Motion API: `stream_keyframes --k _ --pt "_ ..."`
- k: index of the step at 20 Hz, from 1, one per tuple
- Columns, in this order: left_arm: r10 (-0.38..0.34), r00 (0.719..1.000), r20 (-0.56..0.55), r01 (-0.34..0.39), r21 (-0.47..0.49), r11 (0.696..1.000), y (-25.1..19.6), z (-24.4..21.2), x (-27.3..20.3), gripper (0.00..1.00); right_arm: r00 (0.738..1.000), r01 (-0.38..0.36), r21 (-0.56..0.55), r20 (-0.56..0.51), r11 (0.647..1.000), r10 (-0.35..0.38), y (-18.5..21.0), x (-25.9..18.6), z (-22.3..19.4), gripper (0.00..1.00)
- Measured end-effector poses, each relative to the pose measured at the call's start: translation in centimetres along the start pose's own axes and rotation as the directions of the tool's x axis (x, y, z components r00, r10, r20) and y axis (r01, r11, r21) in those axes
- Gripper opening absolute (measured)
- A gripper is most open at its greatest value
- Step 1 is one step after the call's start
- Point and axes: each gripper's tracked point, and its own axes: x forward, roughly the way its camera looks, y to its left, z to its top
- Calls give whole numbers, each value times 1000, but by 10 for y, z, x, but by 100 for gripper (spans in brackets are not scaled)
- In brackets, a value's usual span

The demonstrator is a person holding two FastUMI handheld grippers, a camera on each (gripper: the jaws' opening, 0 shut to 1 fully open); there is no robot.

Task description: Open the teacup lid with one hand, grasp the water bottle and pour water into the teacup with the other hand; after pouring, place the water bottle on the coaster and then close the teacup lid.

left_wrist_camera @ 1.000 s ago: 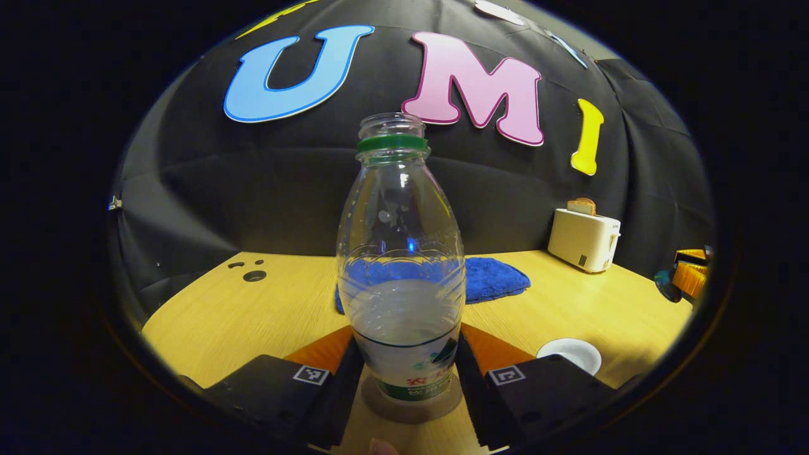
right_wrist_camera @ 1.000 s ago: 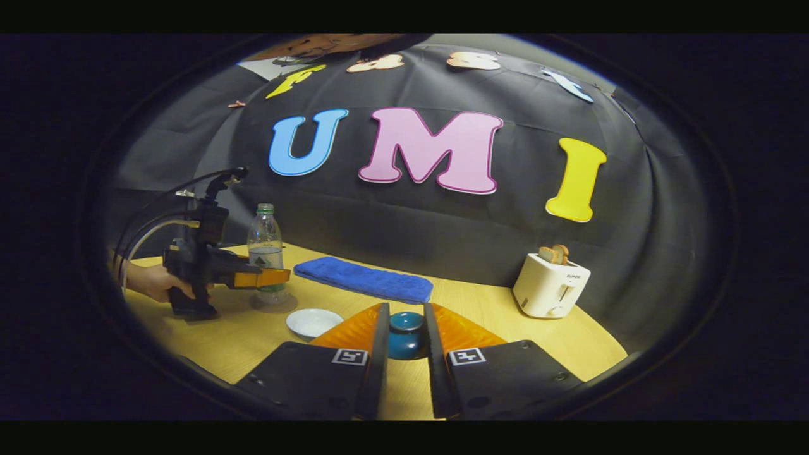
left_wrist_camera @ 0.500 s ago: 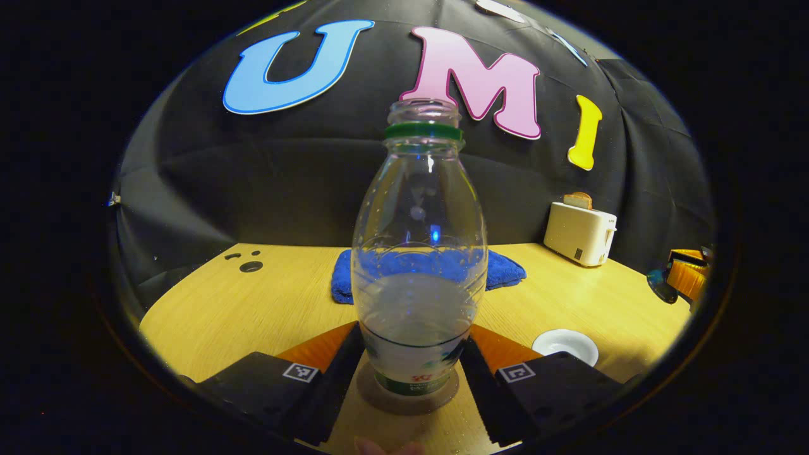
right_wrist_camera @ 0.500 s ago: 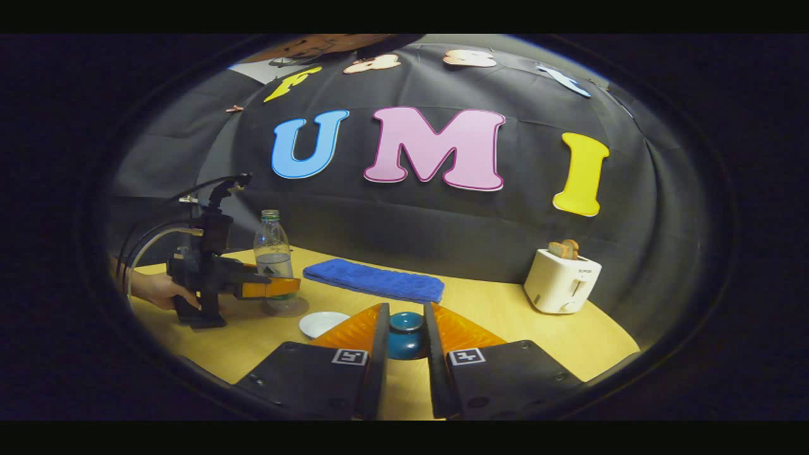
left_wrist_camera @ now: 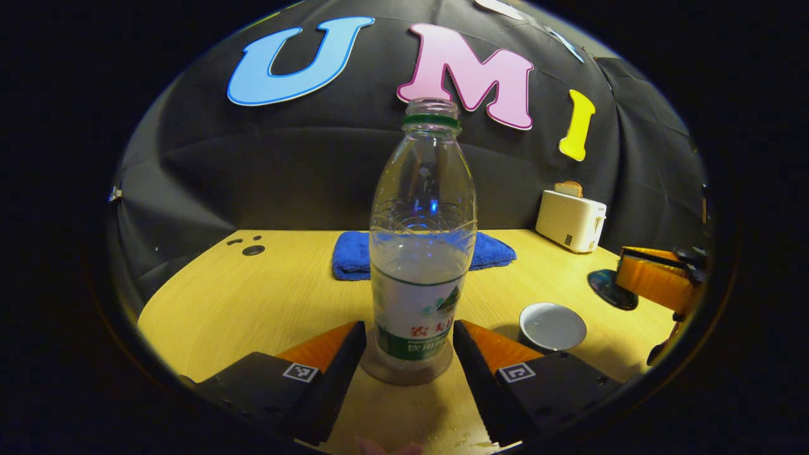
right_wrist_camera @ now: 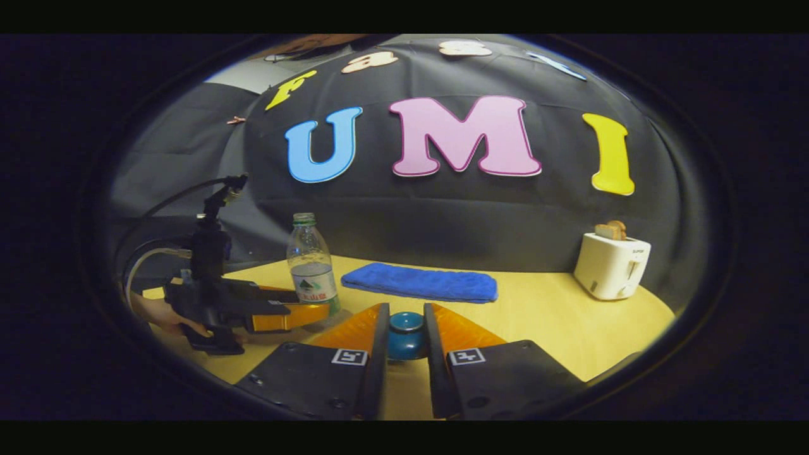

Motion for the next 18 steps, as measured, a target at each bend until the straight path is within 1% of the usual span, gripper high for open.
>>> stream_keyframes --k 1,3,4,5,6,7,8,9,11,12,13,15,16,18 --pt "4 1000 -5 -4 -1 1000 3 -4 -6 88 1000 -4 6 -5 1000 4 2 5 -3 32" --pt "7 1000 -13 -7 -3 1000 5 -10 -19 88 1000 -10 16 -17 1000 11 7 15 -11 32" --pt "9 1000 -17 -9 0 1000 7 -12 -26 88 1000 -13 19 -24 1000 13 9 19 -15 36" --pt "14 1000 -22 -14 -3 1000 9 -16 -31 87 999 -17 22 -30 1000 17 11 23 -19 36" --pt "18 1000 -26 -18 -8 1000 9 -18 -36 88 999 -20 22 -36 1000 21 13 27 -23 32" --pt "21 1000 -18 -21 -11 1000 9 -17 -40 88 999 -24 20 -46 1000 25 15 30 -27 36" --pt "19 1000 -6 -20 -13 1000 8 -14 -45 88 998 -25 18 -53 1000 26 15 31 -31 32" --pt "18 1000 8 -18 -14 1000 8 -11 -48 88 998 -23 16 -59 1000 24 15 33 -34 36" --pt "18 999 34 -17 -16 1000 6 -5 -54 88 997 -19 12 -68 1000 19 14 35 -38 36" --pt "20 999 44 -20 -13 1000 6 -2 -56 88 997 -14 10 -73 1000 15 13 35 -41 32" --pt "22 998 50 -22 -9 1000 5 -1 -58 88 997 -13 9 -77 1000 14 12 36 -42 36" --pt "21 998 54 -21 0 1000 3 2 -60 88 996 -12 6 -84 1000 12 13 37 -44 36" --pt "17 998 55 -17 4 1000 2 3 -61 88 996 -11 3 -86 1000 12 12 38 -45 32" --pt "6 998 57 -6 8 1000 -2 5 -61 88 995 -5 -9 -103 1000 4 11 39 -50 32"
